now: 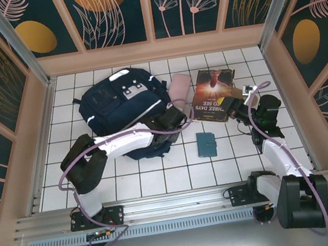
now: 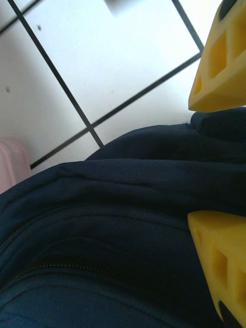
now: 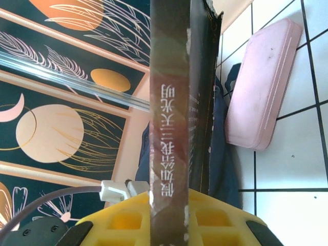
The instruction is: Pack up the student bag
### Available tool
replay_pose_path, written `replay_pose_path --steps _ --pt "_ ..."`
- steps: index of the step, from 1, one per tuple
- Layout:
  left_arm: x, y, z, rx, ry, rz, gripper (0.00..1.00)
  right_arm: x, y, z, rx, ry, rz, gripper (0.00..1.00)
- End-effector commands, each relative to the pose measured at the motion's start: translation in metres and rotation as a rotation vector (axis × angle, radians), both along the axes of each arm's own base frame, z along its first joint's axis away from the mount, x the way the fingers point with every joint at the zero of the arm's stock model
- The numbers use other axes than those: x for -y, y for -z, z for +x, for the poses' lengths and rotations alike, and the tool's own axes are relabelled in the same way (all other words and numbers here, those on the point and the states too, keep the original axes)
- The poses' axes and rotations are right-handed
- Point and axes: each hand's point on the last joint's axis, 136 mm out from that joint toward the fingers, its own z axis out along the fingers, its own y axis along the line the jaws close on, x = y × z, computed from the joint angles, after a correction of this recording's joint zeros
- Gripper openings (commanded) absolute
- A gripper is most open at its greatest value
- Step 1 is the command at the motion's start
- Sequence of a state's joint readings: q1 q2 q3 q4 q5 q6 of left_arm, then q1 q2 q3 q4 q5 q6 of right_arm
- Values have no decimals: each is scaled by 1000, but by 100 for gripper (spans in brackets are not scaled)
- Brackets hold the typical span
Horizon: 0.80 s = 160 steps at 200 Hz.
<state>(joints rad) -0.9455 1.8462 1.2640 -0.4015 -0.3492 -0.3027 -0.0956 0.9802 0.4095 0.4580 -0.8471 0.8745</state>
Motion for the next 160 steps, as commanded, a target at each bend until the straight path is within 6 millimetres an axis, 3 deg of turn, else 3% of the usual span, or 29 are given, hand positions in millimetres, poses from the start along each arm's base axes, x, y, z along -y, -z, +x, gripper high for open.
replay_pose_path --steps 1,25,48,80,93,120,139,160 --pt "-27 -9 18 93 -77 135 51 -3 -22 -6 91 -31 5 0" --pt "-36 -21 27 152 -132 172 46 -3 -21 -7 89 -32 11 0" --pt "-42 -34 34 208 -171 186 52 -4 -19 -8 88 -37 15 0" --pt "-45 -21 37 207 -184 247 53 -4 -20 -9 90 -39 17 0" --pt "-46 -17 39 212 -190 266 45 -4 -20 -9 93 -41 16 0" --pt "-52 -24 46 261 -221 296 0 -4 -19 -10 91 -44 18 0" --pt "-56 -40 50 305 -252 309 0 -5 -18 -11 89 -52 21 0" --pt "-57 -75 54 367 -288 253 0 -11 -19 -14 99 -80 32 0"
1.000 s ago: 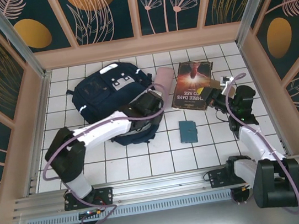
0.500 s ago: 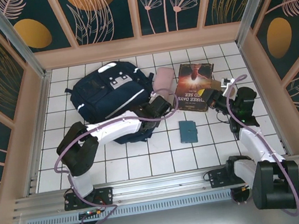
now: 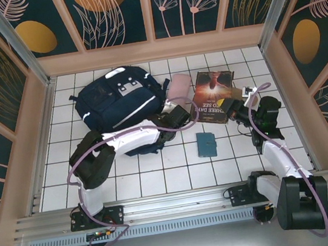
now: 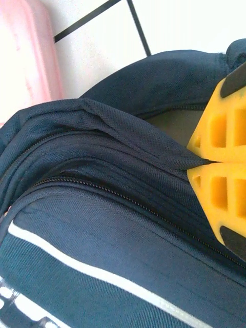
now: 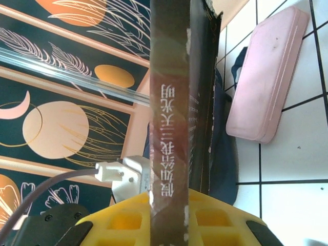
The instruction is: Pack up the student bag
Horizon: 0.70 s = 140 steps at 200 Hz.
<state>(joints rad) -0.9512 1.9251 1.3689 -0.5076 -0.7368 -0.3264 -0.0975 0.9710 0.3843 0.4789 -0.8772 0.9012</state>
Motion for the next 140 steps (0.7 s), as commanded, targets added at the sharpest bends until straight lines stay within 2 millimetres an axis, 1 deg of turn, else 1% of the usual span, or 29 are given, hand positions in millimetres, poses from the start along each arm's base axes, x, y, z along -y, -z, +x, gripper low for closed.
replay_pose_path --steps 1,17,32,43,57,70,91,104,123,128,140 --pt "-18 -55 15 146 -86 0 0 -8 -22 -8 113 -57 10 0" --pt "-18 -89 19 204 -97 -48 0 -16 -24 -11 123 -89 13 0" --pt "-17 -119 22 257 -107 -86 0 -31 -25 -16 135 -140 14 0" --pt "-17 -137 24 287 -110 -107 0 -45 -24 -19 137 -190 12 0" --pt "-17 -159 28 333 -117 -124 0 -69 -21 -24 131 -264 18 0" --pt "-17 -176 31 363 -116 -142 0 -89 -13 -26 104 -321 36 0" --pt "-15 -193 35 388 -107 -170 0 -116 1 -27 52 -389 78 0" --pt "-12 -199 36 397 -102 -183 0 -132 4 -27 39 -432 93 0" --pt "-9 -202 36 393 -90 -211 0 -154 6 -20 27 -474 94 0" --pt "-7 -202 36 391 -84 -220 0 -159 4 -17 32 -484 94 0" --pt "-6 -203 35 386 -69 -232 0 -172 6 -9 23 -509 93 0"
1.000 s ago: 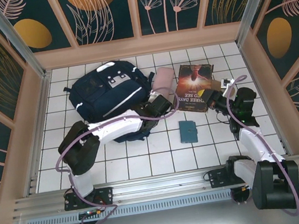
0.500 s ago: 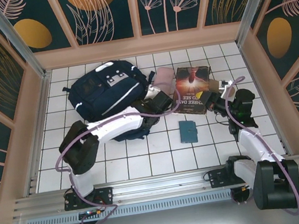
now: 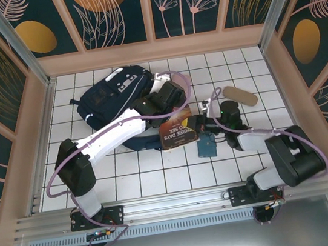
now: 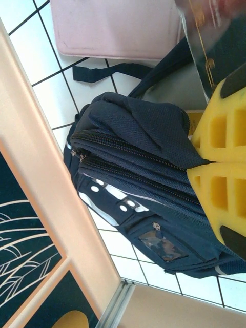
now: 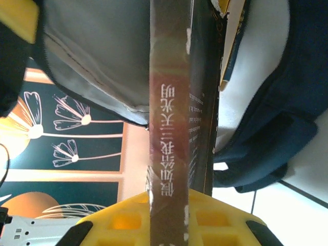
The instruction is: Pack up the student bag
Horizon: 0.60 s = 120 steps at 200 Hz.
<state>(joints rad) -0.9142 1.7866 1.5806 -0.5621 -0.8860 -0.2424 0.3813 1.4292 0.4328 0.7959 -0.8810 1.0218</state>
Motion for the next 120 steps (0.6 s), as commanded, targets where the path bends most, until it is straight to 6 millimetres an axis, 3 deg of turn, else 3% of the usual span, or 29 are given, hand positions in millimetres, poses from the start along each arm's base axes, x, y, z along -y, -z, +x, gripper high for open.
replay_pose_path --steps 1,17,22,43,120 --pt "6 -59 1 124 14 -133 0 -27 -54 23 200 -38 97 0" --pt "10 -53 1 106 38 -130 0 -43 -60 35 212 -67 110 0" --pt "8 -64 -4 117 51 -154 0 -47 -61 39 214 -74 113 0" --pt "9 -64 -10 107 98 -178 0 -63 -66 57 228 -96 125 0" --pt "18 -57 -28 47 240 -224 0 -103 -74 113 239 -102 218 0"
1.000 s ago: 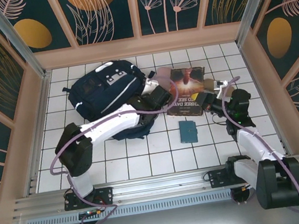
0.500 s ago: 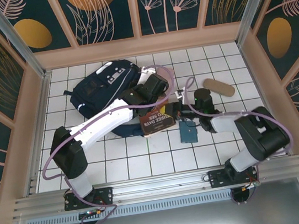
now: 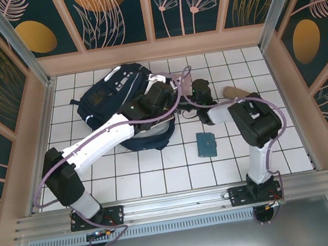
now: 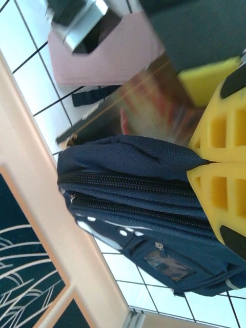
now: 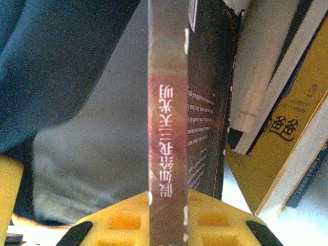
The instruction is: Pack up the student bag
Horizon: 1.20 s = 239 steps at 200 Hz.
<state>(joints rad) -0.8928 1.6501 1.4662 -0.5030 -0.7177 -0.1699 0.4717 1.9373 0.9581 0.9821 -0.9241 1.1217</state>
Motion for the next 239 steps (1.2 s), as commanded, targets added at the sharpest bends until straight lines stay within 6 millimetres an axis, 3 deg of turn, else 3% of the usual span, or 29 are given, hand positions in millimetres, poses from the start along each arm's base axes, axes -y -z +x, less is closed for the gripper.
replay_pose_path --steps 1,27,49,81,121,138,158,190,204,221,239 --pt "22 -51 -12 91 105 -157 0 -14 -49 19 147 25 114 0" --pt "26 -56 -19 92 159 -194 0 -29 -36 32 132 42 84 0" --pt "27 -56 -19 95 165 -191 0 -44 -19 32 103 40 65 0" --pt "34 -58 -20 81 196 -213 0 -81 2 23 110 46 -22 0" --pt "26 -53 -12 91 151 -191 0 -94 13 15 113 30 -72 41" --pt "23 -47 -8 81 133 -193 0 -82 23 14 101 60 -103 54" --pt "19 -44 -5 79 117 -201 0 -55 25 13 105 119 -130 66" --pt "20 -39 -6 63 123 -224 0 -7 20 8 131 201 -186 77" --pt "20 -37 -8 54 127 -237 17 5 18 -4 140 211 -207 80" --pt "18 -34 -12 38 120 -266 58 34 16 -3 149 272 -230 81" --pt "10 -29 -17 24 92 -298 61 51 14 -9 171 307 -267 82"
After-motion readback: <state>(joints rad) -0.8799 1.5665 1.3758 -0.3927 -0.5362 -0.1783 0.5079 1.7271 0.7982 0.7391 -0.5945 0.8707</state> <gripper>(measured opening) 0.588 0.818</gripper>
